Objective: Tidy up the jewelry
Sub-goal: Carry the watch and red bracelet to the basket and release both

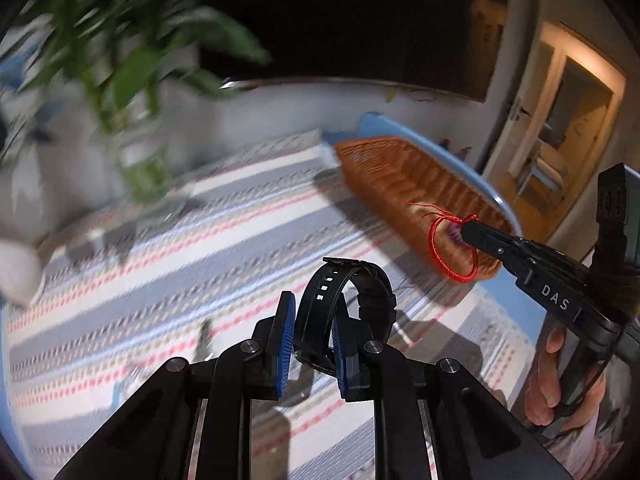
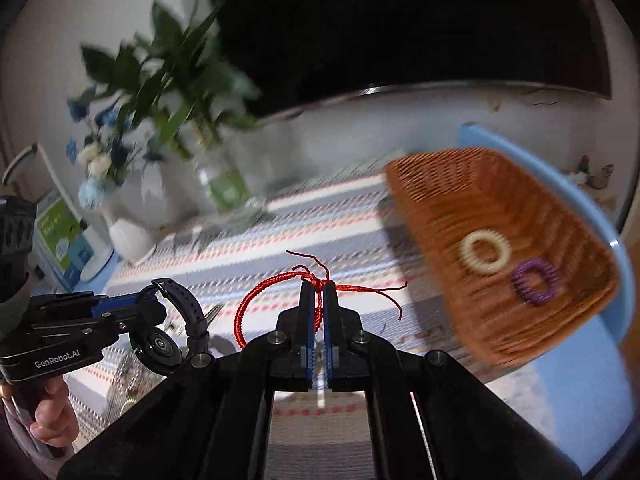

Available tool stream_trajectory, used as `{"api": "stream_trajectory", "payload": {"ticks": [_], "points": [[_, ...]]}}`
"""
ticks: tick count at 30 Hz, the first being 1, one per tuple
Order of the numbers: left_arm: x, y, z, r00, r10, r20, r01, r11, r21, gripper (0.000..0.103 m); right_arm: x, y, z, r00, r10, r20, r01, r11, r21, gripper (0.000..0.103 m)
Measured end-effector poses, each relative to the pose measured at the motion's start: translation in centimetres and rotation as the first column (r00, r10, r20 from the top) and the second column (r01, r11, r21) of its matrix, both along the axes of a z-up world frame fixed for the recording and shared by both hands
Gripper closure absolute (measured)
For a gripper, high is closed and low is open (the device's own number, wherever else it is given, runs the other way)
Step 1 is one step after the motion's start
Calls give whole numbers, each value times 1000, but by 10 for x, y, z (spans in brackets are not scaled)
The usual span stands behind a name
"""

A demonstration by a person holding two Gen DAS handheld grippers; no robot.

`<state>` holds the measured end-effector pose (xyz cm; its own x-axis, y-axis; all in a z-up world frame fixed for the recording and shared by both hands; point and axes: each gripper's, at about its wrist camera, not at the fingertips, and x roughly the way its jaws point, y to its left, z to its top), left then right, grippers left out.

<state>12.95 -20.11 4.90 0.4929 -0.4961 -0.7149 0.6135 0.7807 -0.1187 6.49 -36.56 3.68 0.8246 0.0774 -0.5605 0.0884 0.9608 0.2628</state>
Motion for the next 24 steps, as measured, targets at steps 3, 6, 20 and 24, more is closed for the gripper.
{"api": "stream_trajectory", "payload": {"ticks": [3,6,20,24], "points": [[4,-35,12,999,-44,15,44,999,-9,85,-5,-33,9,998,-66,12,66,998,5,99],[11,-70,20,996,-90,20,91,996,-14,85,-4,-76,9,992,-123,-23,125,989,76,99],[67,-211,-8,980,-185,-68,186,982,10,85,18,-179,-42,925,-332,-187,345,937,45,99],[82,-232,-27,978,-183,-97,186,982,23,85,22,-178,-47,919,-347,-188,351,936,-16,99]]}}
